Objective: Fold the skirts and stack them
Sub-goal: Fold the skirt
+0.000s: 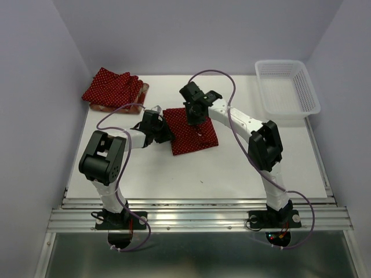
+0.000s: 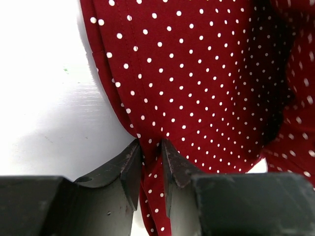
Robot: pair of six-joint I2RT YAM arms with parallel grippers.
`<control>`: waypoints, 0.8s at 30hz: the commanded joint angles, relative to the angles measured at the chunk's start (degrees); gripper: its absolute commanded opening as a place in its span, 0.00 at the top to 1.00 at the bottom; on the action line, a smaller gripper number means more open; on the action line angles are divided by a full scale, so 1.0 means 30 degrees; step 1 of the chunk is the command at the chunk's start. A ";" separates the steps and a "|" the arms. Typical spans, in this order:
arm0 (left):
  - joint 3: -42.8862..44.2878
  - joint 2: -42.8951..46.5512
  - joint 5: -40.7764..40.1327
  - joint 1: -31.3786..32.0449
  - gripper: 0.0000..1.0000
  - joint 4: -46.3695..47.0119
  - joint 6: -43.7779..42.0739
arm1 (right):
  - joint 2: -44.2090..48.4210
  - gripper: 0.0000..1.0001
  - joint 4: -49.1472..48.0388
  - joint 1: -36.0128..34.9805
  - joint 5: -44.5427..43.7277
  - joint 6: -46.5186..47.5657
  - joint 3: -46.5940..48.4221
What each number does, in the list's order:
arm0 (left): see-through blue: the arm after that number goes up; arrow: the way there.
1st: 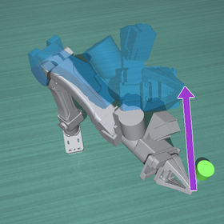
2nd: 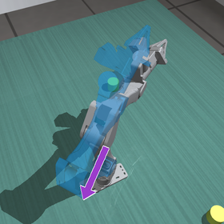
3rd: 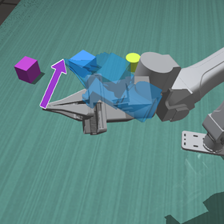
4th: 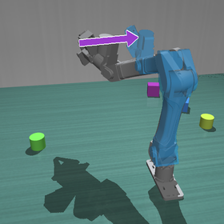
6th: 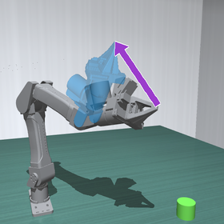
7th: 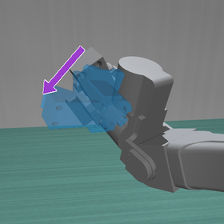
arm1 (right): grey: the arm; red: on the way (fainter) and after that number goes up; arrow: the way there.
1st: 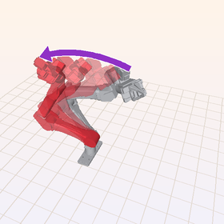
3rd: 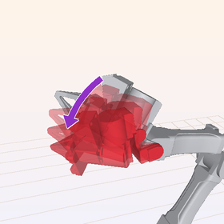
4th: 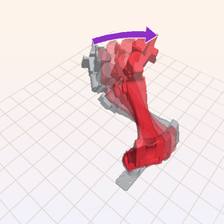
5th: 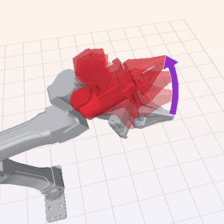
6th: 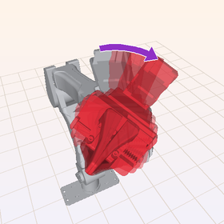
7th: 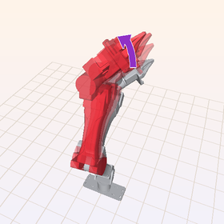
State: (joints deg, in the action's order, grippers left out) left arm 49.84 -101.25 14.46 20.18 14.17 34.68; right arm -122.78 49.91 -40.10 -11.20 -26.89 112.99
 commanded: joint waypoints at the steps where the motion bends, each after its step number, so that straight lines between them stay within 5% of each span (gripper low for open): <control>1: -0.0355 -0.0409 0.0190 0.0215 0.67 -0.0272 -0.0191 | -0.0936 0.99 -0.1081 -0.0023 0.0890 -0.1200 0.2205; 16: -0.0209 -0.0585 0.0132 0.0215 0.67 -0.0418 -0.0250 | -0.3252 0.93 -0.0904 -0.0023 0.2268 -0.0557 0.3089; 24: 0.0143 0.0407 -0.0804 0.0215 0.56 -0.1676 -0.0221 | -0.3635 0.50 -0.1839 -0.0023 0.4342 0.0379 0.3762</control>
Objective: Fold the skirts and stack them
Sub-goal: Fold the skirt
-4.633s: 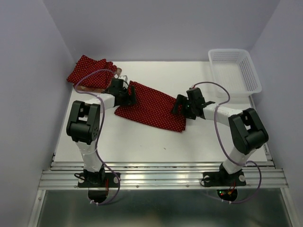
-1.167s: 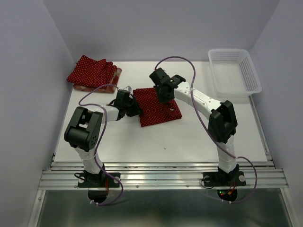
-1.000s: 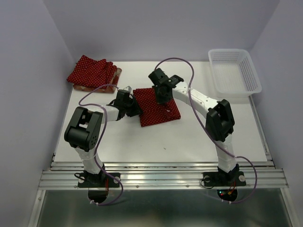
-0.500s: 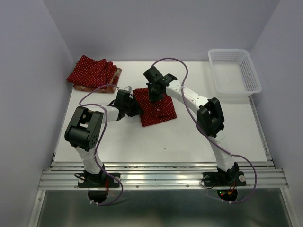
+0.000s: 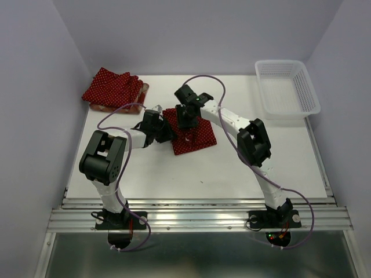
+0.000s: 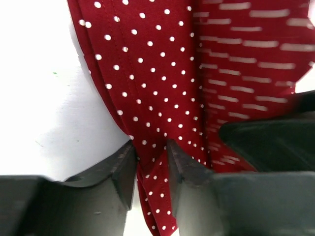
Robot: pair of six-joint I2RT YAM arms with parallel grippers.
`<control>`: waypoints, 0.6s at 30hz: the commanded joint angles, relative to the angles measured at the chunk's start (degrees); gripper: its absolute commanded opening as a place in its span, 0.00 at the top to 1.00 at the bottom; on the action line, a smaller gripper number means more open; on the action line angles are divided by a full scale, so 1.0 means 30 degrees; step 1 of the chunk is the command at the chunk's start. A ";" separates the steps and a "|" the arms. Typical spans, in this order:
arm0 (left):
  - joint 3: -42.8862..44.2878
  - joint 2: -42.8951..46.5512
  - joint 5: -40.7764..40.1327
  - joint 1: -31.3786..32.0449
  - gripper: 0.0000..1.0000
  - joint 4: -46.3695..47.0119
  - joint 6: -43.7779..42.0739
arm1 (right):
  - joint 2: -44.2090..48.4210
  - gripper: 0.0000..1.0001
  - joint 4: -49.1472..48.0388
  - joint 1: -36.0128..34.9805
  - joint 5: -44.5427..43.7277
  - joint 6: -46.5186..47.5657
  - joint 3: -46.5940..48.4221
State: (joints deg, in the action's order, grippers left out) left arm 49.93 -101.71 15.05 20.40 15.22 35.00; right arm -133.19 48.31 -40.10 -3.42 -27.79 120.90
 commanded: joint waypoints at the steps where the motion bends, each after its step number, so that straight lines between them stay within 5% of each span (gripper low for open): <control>1: 0.0143 0.0796 -0.1147 0.0142 0.55 -0.2231 -0.0301 | 0.0038 0.44 -0.1484 -0.0023 0.2045 0.0912 0.1154; 7: -0.0032 0.3518 -0.3051 0.0142 0.46 -0.4193 0.0050 | 0.3023 0.15 -0.3272 -0.0023 0.3630 0.1704 0.0160; 8: -0.0294 0.3900 -0.3343 0.0142 0.39 -0.4399 0.0109 | 0.3463 0.00 -0.3447 -0.0023 0.3601 0.1792 -0.0074; 12: -0.0765 0.5658 -0.4808 0.0142 0.04 -0.6010 0.0490 | 0.5690 0.00 -0.4004 -0.0023 0.2754 0.2144 -0.1509; 18: -0.1174 0.8203 -0.5426 0.0142 0.01 -0.7300 0.0578 | 0.8065 0.00 -0.4942 0.0969 0.2632 0.2027 -0.4350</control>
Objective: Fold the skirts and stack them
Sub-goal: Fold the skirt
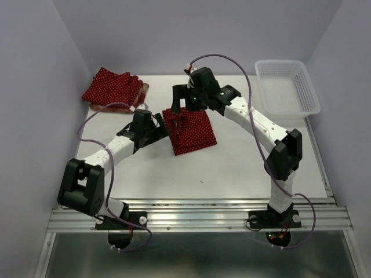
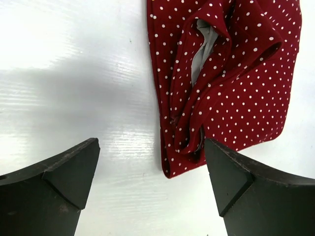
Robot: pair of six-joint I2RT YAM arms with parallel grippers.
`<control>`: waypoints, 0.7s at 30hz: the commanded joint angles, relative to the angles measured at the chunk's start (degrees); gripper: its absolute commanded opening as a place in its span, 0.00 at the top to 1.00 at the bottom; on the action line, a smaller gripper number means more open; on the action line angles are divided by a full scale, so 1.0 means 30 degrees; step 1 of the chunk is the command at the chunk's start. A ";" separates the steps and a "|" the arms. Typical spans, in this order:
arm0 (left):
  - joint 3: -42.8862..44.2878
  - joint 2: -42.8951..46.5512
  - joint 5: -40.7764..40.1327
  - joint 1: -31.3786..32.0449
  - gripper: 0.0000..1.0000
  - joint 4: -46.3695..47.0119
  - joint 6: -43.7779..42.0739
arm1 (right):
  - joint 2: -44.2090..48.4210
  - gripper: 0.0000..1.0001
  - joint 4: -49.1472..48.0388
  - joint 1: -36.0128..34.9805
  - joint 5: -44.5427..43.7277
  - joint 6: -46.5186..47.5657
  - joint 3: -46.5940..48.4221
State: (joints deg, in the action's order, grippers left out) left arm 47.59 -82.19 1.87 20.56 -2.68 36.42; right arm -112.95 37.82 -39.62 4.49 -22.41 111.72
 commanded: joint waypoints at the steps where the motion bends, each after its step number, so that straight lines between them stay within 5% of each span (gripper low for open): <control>1: -0.0454 0.2139 -0.1091 0.0091 0.01 -0.1479 0.0134 | 0.1465 0.00 -0.1504 0.0987 0.0229 0.0467 -0.1670; 9: -0.0835 0.6505 -0.5216 0.0062 0.01 -0.5457 0.1158 | 0.1001 0.00 -0.3143 0.1164 0.3216 0.4363 -0.3871; 21: -0.1860 0.9761 -0.5897 0.0062 0.01 -0.7310 0.1891 | -0.4682 0.00 -0.3761 0.0988 0.4860 0.5363 0.0168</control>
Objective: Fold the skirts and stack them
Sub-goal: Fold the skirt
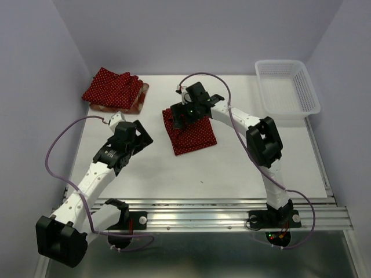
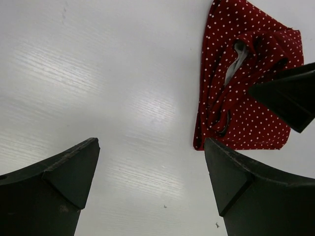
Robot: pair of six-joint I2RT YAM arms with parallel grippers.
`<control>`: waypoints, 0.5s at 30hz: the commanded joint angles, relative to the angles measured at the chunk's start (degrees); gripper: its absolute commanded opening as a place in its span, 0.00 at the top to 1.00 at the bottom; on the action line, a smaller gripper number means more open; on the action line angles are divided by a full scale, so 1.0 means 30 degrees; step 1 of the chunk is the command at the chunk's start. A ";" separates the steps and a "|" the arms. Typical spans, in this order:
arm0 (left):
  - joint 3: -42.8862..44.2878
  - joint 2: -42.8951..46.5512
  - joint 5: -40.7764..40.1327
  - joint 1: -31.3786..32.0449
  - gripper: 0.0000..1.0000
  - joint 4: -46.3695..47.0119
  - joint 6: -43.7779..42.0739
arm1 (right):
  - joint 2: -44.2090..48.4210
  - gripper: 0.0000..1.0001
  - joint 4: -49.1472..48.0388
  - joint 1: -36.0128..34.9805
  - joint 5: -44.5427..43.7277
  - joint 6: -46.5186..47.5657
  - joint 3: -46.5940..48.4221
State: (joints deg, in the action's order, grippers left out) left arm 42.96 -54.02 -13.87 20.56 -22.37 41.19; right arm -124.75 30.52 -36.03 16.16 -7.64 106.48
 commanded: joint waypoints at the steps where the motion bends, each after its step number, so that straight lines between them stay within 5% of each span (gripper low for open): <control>1: -0.0345 0.0457 -0.0622 0.0062 0.01 -0.0775 0.0303 | -0.1128 0.00 -0.1240 -0.0380 0.1028 0.0350 0.2297; 10: -0.0755 0.0341 -0.0329 0.0062 0.01 -0.0307 0.0245 | -0.4179 0.00 -0.2028 -0.0968 0.2230 -0.1231 0.5815; 15: -0.0814 -0.0273 0.0111 0.0033 0.01 -0.0043 0.0070 | -0.5466 0.00 -0.2323 -0.0968 0.0183 -0.1995 0.6636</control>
State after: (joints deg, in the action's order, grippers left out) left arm 40.95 -53.91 -13.54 20.56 -23.68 41.69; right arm -138.78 27.38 -38.74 20.16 -11.42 122.65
